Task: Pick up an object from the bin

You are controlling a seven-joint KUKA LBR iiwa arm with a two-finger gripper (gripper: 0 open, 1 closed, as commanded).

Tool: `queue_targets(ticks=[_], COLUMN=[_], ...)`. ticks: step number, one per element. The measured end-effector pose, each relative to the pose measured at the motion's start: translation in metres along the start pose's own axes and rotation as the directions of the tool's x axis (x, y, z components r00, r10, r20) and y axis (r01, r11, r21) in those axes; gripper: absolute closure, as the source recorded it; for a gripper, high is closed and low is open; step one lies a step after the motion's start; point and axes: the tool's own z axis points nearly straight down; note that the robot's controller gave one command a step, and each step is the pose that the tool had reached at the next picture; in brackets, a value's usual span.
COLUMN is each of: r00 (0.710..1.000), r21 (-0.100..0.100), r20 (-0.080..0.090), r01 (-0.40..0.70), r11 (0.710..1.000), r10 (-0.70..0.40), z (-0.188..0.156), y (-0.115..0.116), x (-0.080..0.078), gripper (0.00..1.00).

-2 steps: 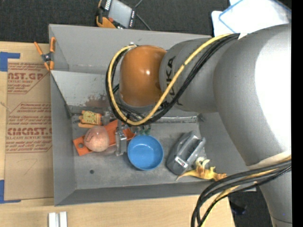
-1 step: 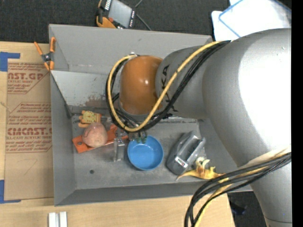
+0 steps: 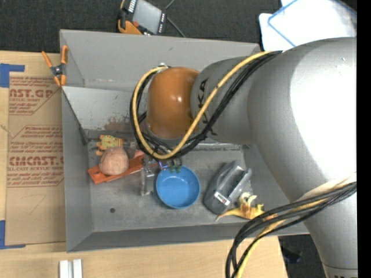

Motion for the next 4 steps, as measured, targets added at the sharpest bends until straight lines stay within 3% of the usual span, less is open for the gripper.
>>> queue_targets(ticks=[1, 3, 4], r00=[0.999, 0.999, 0.999], r21=[-0.002, -0.002, -0.002], r20=[0.001, 0.001, -0.002], r01=[-0.048, -0.043, -0.049], r11=[0.999, 0.999, 0.999], r10=[0.048, 0.043, 0.049], z=[-0.001, -0.001, -0.096], y=[0.006, 0.007, 0.008], x=[0.001, 0.0, 0.014], gripper=[1.0, 1.0, 1.0])
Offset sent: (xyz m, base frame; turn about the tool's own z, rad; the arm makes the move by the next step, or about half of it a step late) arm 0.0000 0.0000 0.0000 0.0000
